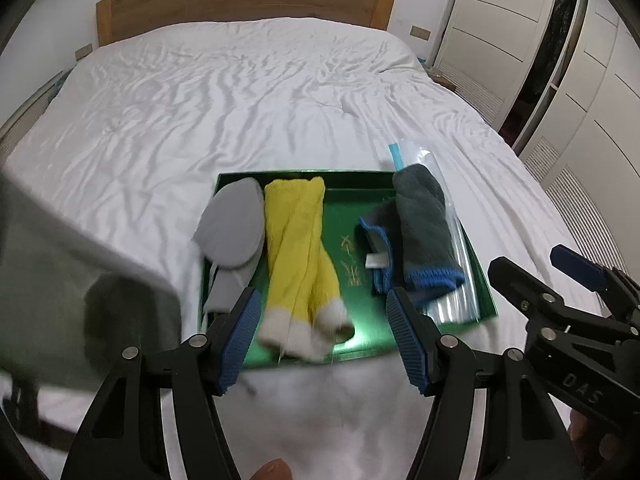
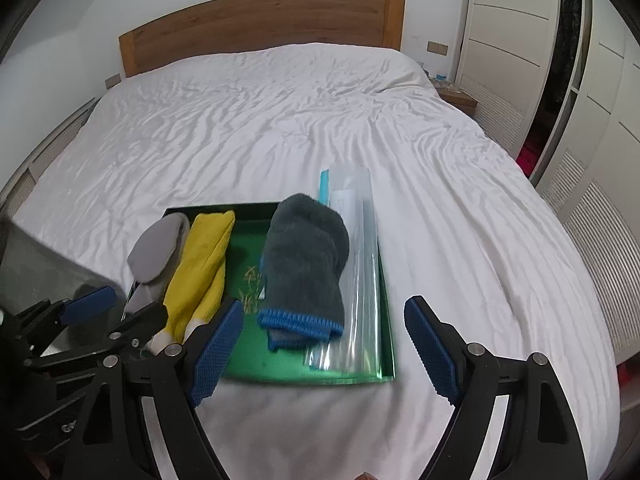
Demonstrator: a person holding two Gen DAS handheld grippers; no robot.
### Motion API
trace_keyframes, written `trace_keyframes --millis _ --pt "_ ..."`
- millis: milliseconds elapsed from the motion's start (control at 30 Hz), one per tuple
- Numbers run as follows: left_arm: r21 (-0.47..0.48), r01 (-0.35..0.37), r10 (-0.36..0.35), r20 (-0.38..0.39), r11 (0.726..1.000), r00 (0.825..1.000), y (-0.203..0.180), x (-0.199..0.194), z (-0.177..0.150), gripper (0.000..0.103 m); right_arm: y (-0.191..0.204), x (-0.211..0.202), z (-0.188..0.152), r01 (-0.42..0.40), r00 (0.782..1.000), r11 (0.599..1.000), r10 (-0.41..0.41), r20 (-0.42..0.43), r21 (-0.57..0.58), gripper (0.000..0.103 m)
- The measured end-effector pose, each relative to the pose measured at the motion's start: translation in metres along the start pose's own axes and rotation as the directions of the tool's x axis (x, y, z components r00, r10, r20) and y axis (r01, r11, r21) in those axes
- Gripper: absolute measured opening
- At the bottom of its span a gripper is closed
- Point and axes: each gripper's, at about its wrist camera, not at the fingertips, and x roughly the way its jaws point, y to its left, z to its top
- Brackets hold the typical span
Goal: Organize soft objects
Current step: 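Withdraw both tools from the tray toward the hair tie and mesh cloth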
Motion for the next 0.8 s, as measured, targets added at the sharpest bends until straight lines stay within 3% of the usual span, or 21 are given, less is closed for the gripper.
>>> trace_keyframes --millis 433,800 --pt "0.011 0.023 -0.024 0.035 1.0 0.999 0.03 -0.09 -0.061 0.059 0.047 -0.08 -0.052 -0.007 1.0 0.999 0.007 -0.003 -0.044 0.083" --pt "0.041 -0.051 0.049 0.056 0.998 0.997 0.098 -0.163 -0.117 0.059 0.108 -0.153 -0.096 -0.05 0.998 0.996 0.047 -0.036 -0.072 0.083"
